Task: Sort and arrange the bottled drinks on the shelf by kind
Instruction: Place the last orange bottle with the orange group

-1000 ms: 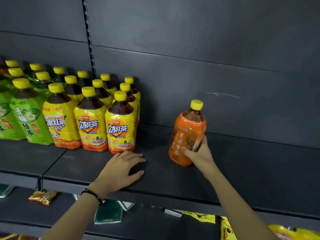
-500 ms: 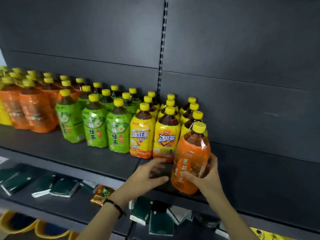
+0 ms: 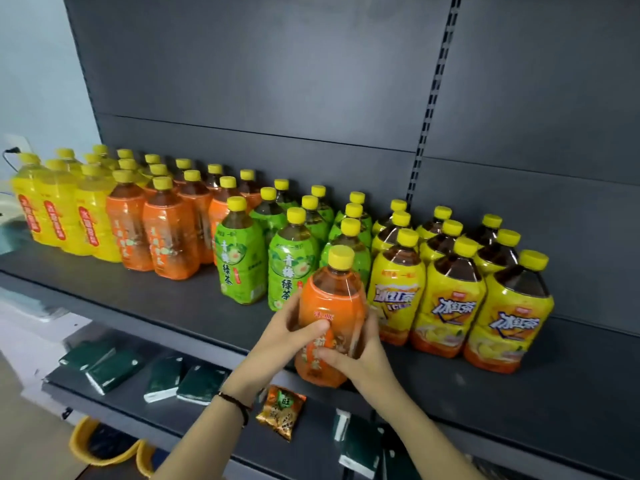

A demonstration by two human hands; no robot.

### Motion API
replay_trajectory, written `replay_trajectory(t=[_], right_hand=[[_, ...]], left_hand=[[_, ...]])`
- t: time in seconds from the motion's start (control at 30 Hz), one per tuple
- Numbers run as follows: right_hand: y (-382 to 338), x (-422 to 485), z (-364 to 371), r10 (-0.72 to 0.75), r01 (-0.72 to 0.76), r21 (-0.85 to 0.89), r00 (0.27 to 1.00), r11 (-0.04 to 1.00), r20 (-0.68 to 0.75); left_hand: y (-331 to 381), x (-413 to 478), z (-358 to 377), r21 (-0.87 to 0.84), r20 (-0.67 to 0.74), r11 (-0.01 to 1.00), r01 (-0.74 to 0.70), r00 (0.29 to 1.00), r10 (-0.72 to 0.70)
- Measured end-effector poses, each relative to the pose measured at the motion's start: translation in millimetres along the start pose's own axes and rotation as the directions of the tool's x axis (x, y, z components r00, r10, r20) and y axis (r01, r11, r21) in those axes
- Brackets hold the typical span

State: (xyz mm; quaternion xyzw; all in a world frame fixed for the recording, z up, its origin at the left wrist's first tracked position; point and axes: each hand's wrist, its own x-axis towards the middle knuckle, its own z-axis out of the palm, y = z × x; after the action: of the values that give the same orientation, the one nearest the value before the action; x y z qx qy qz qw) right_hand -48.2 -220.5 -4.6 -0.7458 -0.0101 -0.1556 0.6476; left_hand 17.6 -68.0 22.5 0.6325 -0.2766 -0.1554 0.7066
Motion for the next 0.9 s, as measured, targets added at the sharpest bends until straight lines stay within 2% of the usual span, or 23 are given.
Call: replay_trajectory(t=[0.17, 0.23, 0.3, 0.33, 0.43, 0.5, 0.73, 0.9], right_hand=[[-1.1, 40.5, 36.8, -0.075, 0.087, -0.143, 0.993, 0.986, 0.090], [-7.6, 55.7, 42.8, -0.150, 0.143, -0.130, 0.987, 0.981, -0.049], [-16.1, 67.7, 48.4, -0.245, 0.208, -0.172, 0.941, 0.963, -0.233], [-20.3, 72.8, 52.1, -0.312, 0.251, -0.232, 0.908, 0.940, -0.280], [-30.9, 86.1, 65.0, -0.484, 0.353, -0.417, 0.834, 0.837, -0.266], [-36.8, 98.5, 74.3, -0.468, 0.333, -0.428, 0.844, 0.840, -0.262], [-43.3, 141.1, 106.6, -0.362, 0.116, -0.557, 0.862, 0.823, -0.356], [-41.6, 146.0, 114.9, -0.318, 0.037, -0.547, 0.845, 0.836, -0.430]], left_hand=[[1.3, -1.5, -71.3, 0.074, -0.170, 0.996, -0.052, 0.983, 0.064], [3.6, -4.0, -97.6, 0.086, -0.229, 0.995, -0.046, 0.971, 0.065], [4.6, -6.6, -121.7, 0.085, -0.295, 0.995, -0.048, 0.953, 0.071], [4.2, -7.7, -132.8, 0.085, -0.324, 0.995, -0.056, 0.943, 0.080], [1.5, -5.8, -163.7, 0.100, -0.383, 0.993, -0.057, 0.919, 0.091], [-0.3, -0.4, -182.9, 0.120, -0.396, 0.991, -0.056, 0.913, 0.100], [-5.5, 28.8, -225.7, 0.180, -0.429, 0.981, -0.077, 0.891, 0.149], [-19.6, 33.2, -241.9, 0.387, -0.410, 0.920, -0.066, 0.881, 0.236]])
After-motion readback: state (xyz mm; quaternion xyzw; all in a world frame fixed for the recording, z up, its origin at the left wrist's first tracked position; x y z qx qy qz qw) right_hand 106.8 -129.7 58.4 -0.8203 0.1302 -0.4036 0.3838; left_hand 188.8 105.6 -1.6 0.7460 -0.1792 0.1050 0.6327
